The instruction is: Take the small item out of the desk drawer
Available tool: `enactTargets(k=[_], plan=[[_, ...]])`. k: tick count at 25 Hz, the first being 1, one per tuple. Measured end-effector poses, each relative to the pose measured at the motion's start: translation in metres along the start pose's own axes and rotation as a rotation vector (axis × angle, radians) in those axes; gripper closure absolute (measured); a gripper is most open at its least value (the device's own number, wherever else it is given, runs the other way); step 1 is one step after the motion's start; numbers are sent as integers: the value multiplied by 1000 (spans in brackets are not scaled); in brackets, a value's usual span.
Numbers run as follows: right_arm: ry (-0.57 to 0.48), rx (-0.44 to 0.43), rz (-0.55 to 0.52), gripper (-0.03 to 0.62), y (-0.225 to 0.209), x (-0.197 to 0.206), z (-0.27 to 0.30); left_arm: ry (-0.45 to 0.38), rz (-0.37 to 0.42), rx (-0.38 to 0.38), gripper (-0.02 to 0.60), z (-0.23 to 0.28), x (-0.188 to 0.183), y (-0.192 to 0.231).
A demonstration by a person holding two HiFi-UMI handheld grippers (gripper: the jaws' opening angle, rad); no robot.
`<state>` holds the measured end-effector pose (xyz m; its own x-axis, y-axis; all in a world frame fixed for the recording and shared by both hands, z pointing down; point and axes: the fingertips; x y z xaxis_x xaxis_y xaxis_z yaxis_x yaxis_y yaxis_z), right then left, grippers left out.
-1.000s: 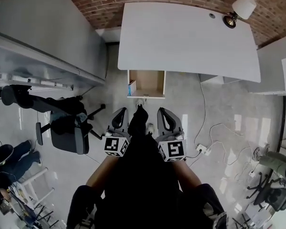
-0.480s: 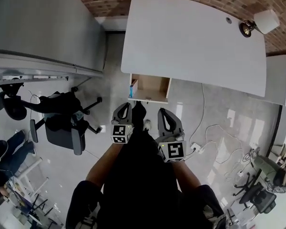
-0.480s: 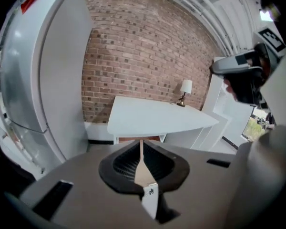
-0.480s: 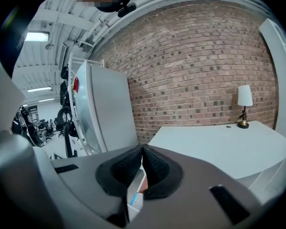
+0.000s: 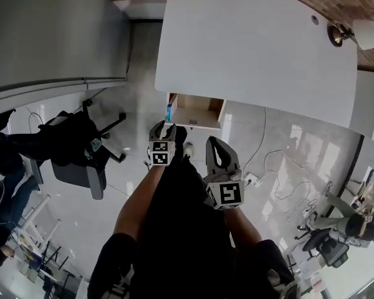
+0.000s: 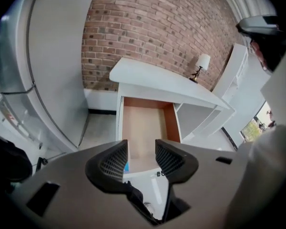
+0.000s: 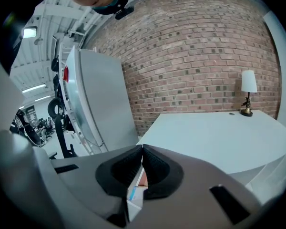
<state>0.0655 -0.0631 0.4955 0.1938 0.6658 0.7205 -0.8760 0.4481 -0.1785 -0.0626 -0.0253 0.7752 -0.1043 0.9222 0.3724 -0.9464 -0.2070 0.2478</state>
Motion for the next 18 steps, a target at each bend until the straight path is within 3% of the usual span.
enactTargets(k=[14,18], plan=[[90,-1,55,568,-17,22,46,241,-70,-70,371,107,27,47],[104,8,63,568,-27,26,51,273,-52,-69,368,123,31,51]])
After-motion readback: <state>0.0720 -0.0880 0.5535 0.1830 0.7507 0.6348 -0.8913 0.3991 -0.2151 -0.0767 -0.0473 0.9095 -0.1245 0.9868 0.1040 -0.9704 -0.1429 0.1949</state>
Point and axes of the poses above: the fingertips, and each gripper's own axes: z forward along the fingers, y to its left, x out of its underside, and after that the axes turned 15 degrees about y, right-handed
